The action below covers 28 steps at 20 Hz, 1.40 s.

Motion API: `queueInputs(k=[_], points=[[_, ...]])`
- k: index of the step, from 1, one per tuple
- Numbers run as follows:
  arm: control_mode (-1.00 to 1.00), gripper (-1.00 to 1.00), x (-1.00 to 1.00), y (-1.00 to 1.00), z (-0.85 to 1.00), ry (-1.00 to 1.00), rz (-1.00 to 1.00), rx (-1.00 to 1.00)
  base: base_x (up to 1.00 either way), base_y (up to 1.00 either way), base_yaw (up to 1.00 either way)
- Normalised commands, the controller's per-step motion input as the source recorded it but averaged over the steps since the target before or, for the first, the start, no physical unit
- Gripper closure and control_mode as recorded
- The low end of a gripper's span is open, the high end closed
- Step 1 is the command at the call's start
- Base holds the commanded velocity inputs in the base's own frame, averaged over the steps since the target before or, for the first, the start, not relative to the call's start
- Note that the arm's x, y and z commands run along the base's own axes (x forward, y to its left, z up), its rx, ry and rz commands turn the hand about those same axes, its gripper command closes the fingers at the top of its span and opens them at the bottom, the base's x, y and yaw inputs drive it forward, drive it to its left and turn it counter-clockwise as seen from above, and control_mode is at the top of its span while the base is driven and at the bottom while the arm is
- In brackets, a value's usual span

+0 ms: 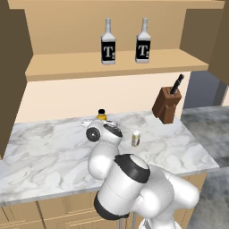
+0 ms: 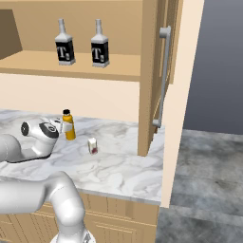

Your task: Sort all alcoholic drinks to one cabinet, and non-alcoholic drinks to the other.

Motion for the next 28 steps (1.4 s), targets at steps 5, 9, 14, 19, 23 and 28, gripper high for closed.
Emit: queueInputs(k=[5, 9, 14, 19, 23, 28], points=[[-1.00, -1.00, 0.13, 0.00, -0.08, 0.00, 0.00, 0.02, 0.00, 0.00, 0.00], [-1.00, -1.00, 0.22, 0.00, -0.06, 0.00, 0.00, 0.00, 0.00, 0.00, 0.00], [-1.00, 1.00, 0.18, 0.00, -0.07, 0.00, 0.00, 0.00, 0.00, 0.00, 0.00], [-1.00, 1.00, 0.07, 0.00, -0.07, 0.00, 0.00, 0.00, 0.00, 0.00, 0.00], [-1.00, 1.00, 0.00, 0.00, 0.00, 0.00, 0.00, 0.00, 0.00, 0.00, 0.00], [-1.00, 1.00, 0.00, 0.00, 0.00, 0.00, 0.00, 0.00, 0.00, 0.00, 0.00]])
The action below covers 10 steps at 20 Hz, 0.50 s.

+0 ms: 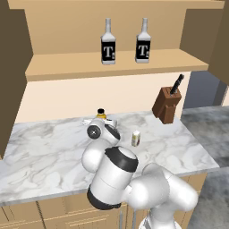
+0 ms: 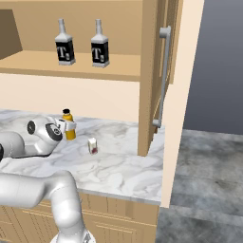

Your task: Sort all alcoholic drinks to one cabinet, and non-alcoholic drinks to the other.

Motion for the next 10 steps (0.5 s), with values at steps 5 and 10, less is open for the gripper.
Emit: queueInputs(k=[5, 10], points=[[-1.00, 1.00, 0.00, 0.00, 0.00, 0.00, 0.00, 0.00, 0.00, 0.00, 0.00], [-1.00, 1.00, -0.01, 0.10, 0.01, 0.00, -0.01, 0.00, 0.00, 0.00, 0.00]])
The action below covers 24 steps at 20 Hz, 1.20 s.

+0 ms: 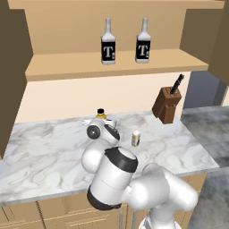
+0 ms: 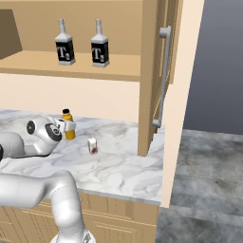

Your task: Sort all alcoholic drinks to one cabinet, and non-alcoholic drinks to the other.

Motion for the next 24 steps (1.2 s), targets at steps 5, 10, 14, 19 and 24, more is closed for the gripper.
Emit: queueInputs(k=[5, 10, 14, 19, 24], points=[[-1.00, 1.00, -0.24, 0.07, 0.25, 0.00, -0.12, 0.00, 0.00, 0.00, 0.00], [-1.00, 1.00, -0.39, 0.00, 0.33, 0.00, -0.14, 0.00, 0.00, 0.00, 0.00], [-1.00, 1.00, -0.27, 0.00, 0.38, 0.00, -0.10, 0.00, 0.00, 0.00, 0.00], [-1.00, 1.00, -0.35, 0.00, 0.33, 0.00, -0.07, 0.00, 0.00, 0.00, 0.00], [-1.00, 1.00, -0.53, -0.06, 0.16, 0.00, -0.05, 0.00, 0.00, 0.00, 0.00]])
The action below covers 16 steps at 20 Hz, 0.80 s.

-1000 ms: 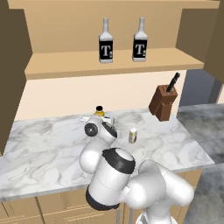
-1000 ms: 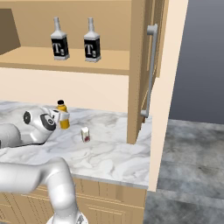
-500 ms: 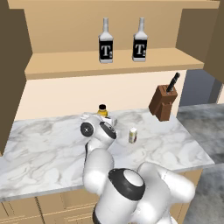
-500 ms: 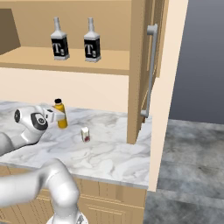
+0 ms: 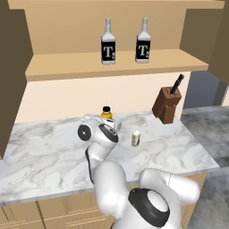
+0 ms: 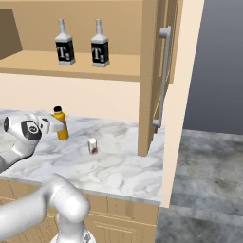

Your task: Sort all alcoholic drinks to one cabinet, and non-alcoholic drinks to the other.

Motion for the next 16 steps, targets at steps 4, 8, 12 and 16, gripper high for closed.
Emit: queueInputs(k=[4, 8, 12, 16], points=[[-1.00, 1.00, -0.54, -0.07, 0.25, -0.01, -0.06, 0.00, 0.00, 0.00, 0.00], [-1.00, 1.00, -0.55, -0.06, 0.38, -0.03, -0.07, 0.00, 0.00, 0.00, 0.00], [-1.00, 1.00, -0.59, -0.05, 0.41, -0.02, -0.09, 0.00, 0.00, 0.00, 0.00], [-1.00, 1.00, -0.54, 0.00, 0.47, -0.01, -0.09, 0.00, 0.00, 0.00, 0.00]])
